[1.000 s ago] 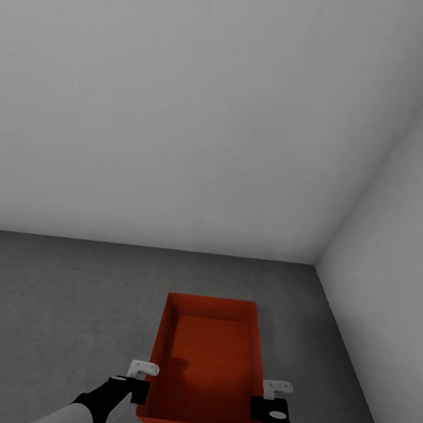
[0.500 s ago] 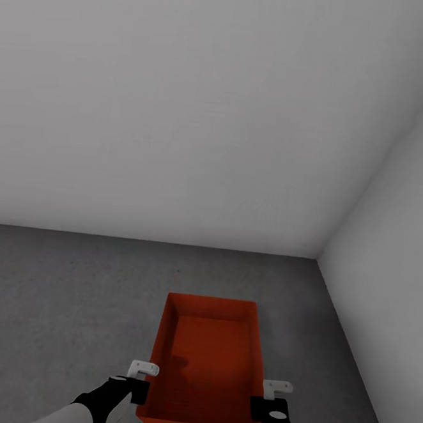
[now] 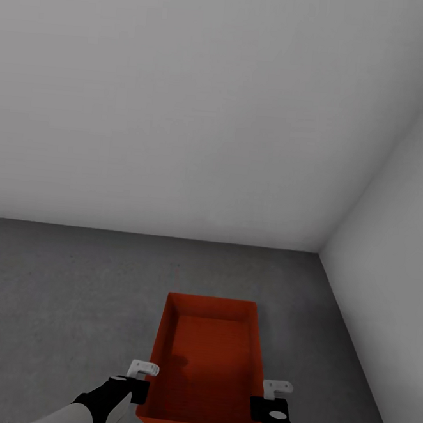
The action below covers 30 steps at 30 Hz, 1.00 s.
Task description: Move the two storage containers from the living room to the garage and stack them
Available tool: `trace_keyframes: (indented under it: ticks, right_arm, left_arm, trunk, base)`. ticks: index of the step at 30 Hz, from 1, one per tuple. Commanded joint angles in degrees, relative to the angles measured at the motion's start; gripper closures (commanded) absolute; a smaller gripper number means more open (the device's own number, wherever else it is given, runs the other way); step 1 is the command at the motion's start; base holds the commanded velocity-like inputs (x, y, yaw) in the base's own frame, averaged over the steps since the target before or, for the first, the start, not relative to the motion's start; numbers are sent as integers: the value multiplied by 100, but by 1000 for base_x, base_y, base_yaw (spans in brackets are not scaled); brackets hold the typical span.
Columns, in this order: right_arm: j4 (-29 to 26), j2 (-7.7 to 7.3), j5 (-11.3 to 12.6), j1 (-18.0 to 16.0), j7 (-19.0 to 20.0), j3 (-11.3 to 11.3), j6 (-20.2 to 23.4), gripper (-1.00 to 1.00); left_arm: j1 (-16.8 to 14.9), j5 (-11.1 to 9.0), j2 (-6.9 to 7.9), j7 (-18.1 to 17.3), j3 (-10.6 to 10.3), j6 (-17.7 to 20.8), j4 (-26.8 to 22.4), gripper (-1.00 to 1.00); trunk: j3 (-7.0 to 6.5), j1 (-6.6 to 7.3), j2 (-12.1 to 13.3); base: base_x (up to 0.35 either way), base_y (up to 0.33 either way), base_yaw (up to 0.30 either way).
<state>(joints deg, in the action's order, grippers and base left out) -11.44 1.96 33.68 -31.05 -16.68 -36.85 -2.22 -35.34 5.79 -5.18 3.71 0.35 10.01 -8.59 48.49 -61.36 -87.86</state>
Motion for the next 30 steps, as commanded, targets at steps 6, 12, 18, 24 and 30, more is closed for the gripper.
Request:
trace_keyframes:
  ticks: [6,12,18,24,30]
  right_arm:
    - [2,-3,16,-6,-28,29,-33,100]
    - [2,-3,16,-6,-28,29,-33,100]
    - [2,-3,16,-6,-28,29,-33,100]
    - [2,-3,16,-6,-28,29,-33,100]
    - [2,-3,16,-6,-28,29,-33,100]
  left_arm:
    - [1,98,0,25,0,36,-10,100]
    - [1,98,0,25,0,36,-11,100]
    - [1,98,0,25,0,36,-11,100]
    - [1,98,0,25,0,36,-11,100]
    - [1,98,0,25,0,36,-11,100]
  trunk:
    - [168,-132,-244]
    - [332,-264,-485]
    - [495,-395,-725]
    - [659,-527,-966]
    - [822,-659,-1207]
  base:
    - [0,0,0]
    - [0,0,0]
    - [0,0,0]
    - [0,0,0]
    - [0,0,0]
